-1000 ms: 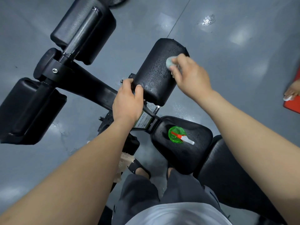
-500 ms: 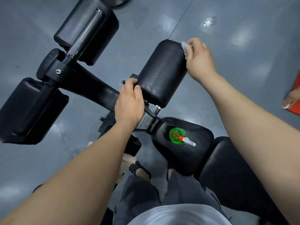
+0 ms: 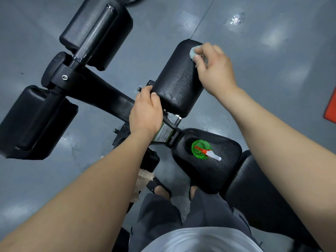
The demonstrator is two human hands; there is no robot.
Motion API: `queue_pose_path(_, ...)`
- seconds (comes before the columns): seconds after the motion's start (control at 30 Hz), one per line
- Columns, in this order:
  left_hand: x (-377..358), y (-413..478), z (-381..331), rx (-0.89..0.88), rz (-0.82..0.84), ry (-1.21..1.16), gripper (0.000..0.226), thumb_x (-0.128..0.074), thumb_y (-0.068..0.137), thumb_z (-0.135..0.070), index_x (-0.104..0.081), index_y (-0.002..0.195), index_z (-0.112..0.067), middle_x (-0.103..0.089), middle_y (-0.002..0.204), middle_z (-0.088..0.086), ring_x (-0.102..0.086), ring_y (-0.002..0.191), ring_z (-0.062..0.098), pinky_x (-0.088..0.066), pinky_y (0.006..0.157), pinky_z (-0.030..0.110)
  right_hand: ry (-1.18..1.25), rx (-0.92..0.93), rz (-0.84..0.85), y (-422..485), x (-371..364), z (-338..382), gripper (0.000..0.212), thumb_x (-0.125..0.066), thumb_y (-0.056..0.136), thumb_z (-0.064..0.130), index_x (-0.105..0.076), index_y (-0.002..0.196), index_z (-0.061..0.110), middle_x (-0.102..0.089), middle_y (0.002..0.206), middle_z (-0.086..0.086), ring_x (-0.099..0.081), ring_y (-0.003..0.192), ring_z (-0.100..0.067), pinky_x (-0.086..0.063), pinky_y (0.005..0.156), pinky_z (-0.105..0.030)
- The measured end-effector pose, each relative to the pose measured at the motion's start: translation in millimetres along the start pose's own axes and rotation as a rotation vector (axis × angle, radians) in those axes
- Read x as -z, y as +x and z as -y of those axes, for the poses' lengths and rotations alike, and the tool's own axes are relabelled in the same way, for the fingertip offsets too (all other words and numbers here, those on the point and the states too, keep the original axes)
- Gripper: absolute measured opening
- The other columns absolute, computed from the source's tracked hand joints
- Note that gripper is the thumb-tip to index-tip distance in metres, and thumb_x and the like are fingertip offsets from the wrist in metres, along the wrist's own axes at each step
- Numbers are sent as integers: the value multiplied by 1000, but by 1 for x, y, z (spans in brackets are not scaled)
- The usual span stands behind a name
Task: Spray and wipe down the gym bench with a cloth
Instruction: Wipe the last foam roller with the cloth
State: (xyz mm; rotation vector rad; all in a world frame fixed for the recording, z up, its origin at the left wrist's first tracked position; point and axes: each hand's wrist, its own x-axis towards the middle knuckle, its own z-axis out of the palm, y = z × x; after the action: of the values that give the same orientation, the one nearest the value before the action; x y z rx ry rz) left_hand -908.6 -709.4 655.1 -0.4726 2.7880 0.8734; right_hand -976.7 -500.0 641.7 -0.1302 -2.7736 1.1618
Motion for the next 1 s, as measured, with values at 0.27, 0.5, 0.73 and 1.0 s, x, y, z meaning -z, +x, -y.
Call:
queue_pose_path(0.27, 0, 2, 1, -11, -10, -9, 43, -29, 103, -38, -52, 139, -30, -57, 138, -3, -54, 121, 20, -39, 100, 36, 186, 17, 177, -43, 2, 13, 37, -43, 96, 24, -69, 123, 22, -66, 116, 3, -58, 112, -12, -45, 101, -27)
queue_pose_path(0.5, -2, -1, 0, -22, -21, -29, 42, -31, 104, -36, -53, 138, -27, -59, 136, -2, -53, 123, 20, -40, 101, 35, 108, 147, 372, -76, 8, 10, 35, -57, 95, 23, -50, 129, 15, -64, 125, 1, -60, 109, -21, -47, 90, -33)
queue_pose_path(0.73, -2, 0, 1, -23, -19, -21, 43, -31, 104, -36, -53, 139, -26, -58, 138, -2, -52, 124, 19, -40, 102, 36, 19, -78, 47, -47, 8, 2, 34, -66, 89, 48, -46, 89, 20, -49, 74, 7, -50, 72, -24, -41, 63, -38)
queue_pose_path(1.0, -2, 1, 0, -24, -21, -29, 42, -31, 104, -35, -53, 138, -26, -59, 137, -2, -54, 121, 20, -40, 99, 34, 88, 153, 137, -67, 3, 4, 30, -61, 90, 36, -50, 91, 9, -46, 92, -3, -45, 78, -20, -41, 70, -35)
